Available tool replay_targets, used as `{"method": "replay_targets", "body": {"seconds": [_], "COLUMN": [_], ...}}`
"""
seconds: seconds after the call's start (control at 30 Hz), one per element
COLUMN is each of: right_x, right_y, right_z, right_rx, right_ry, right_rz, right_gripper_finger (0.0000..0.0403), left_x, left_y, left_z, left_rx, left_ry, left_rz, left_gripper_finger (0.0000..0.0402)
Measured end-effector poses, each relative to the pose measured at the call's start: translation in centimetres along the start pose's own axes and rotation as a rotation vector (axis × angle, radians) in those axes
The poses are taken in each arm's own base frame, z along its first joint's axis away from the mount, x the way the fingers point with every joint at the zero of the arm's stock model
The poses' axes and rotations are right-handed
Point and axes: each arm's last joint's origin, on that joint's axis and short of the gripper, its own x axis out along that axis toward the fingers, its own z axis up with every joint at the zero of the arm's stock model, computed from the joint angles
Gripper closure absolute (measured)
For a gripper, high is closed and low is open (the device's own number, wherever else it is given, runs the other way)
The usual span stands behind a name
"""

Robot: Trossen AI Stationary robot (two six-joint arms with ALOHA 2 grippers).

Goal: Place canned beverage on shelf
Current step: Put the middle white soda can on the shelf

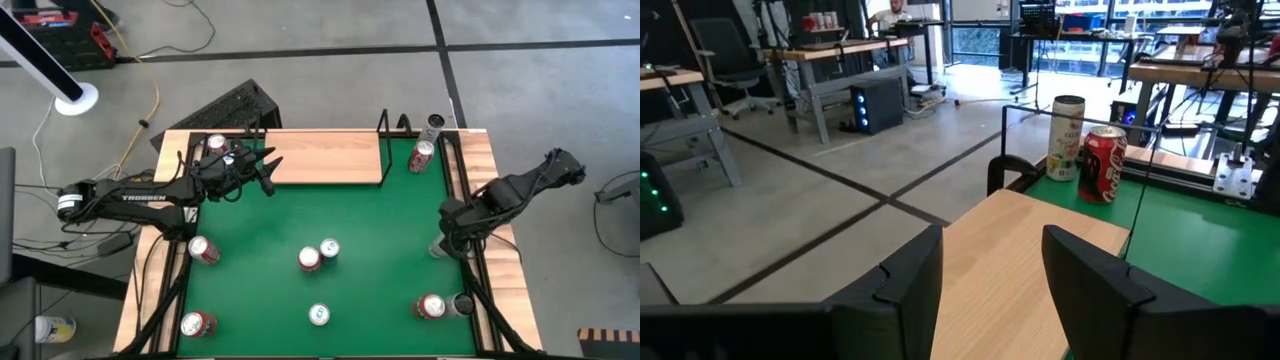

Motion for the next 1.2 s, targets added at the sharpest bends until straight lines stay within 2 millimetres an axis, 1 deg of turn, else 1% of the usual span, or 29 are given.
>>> {"method": "replay_targets", "body": {"seconds": [0.2,0.47,0.63,0.73,1.1,1.2], "right_x": [0.0,0.3,1.3,1.7,1.6,1.1], "right_y": [-0.1,0.4,0.2,-0.3,-0.4,-0.1], "right_z": [0.4,0.9,0.9,0.7,0.6,0.6], "right_rx": [0.035,0.062,0.067,0.053,0.037,0.032], "right_ry": [-0.033,-0.039,-0.014,0.018,-0.002,-0.014], "right_rz": [-0.006,-0.04,-0.076,-0.093,-0.071,-0.04], "right_gripper_finger": [0.0075,0.0076,0.0079,0.0081,0.0081,0.0081], "left_x": [0.0,0.0,0.0,0.0,0.0,0.0], "left_y": [0.0,0.0,0.0,0.0,0.0,0.0], "left_z": [0.0,0.0,-0.1,-0.1,-0.2,-0.2], "left_rx": [-0.001,-0.002,0.001,0.004,-0.009,-0.008], "left_ry": [0.0,0.0,0.008,0.014,0.023,0.023], "left_rz": [-0.001,-0.006,-0.006,-0.007,-0.008,-0.008], "left_gripper_finger": [0.0243,0.0243,0.0243,0.0243,0.0243,0.0243]}}
